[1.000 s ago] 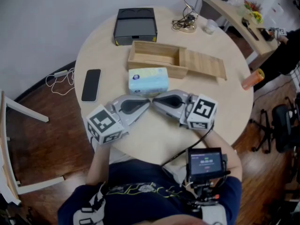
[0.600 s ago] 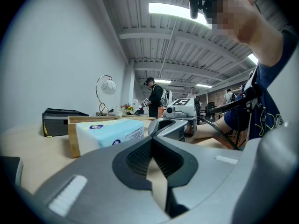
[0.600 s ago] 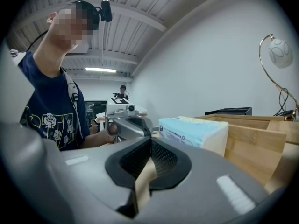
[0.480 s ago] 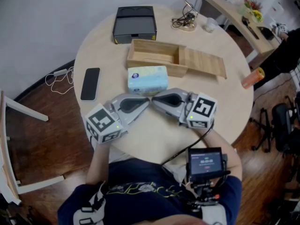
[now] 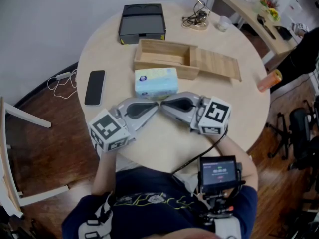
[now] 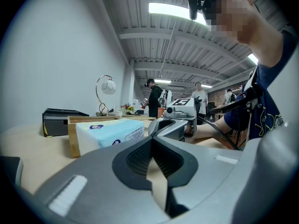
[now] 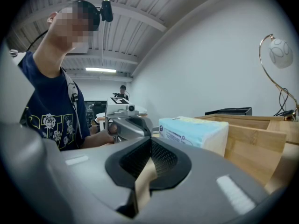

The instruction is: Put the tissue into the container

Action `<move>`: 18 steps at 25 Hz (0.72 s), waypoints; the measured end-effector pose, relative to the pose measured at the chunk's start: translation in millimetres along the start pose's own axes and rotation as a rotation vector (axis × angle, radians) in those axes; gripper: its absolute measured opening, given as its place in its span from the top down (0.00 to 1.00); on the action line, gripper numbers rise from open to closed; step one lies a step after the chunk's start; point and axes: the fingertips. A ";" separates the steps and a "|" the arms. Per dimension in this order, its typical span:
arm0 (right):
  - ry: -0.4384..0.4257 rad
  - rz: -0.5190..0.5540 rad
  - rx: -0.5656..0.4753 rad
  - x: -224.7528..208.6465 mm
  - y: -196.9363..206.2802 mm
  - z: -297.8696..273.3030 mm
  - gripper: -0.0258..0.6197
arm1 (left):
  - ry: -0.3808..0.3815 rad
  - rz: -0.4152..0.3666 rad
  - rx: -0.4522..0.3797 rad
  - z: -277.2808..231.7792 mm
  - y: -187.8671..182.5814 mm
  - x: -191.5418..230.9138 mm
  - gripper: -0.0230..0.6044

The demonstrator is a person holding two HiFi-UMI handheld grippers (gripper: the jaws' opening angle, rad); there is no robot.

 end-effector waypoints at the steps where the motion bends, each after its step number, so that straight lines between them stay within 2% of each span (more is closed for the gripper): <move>1: 0.000 0.000 0.000 0.2 -0.1 -0.1 0.96 | 0.001 0.000 -0.001 0.2 -0.5 -0.1 0.96; 18: 0.000 0.006 -0.002 -0.2 0.0 0.3 0.96 | 0.006 0.003 -0.003 -0.5 0.2 -1.5 0.96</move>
Point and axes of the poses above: the fingertips, and each gripper's own axes: z backward along the fingers, x to its left, y out of its underside, and after that the axes turned 7 degrees about -y, right-handed
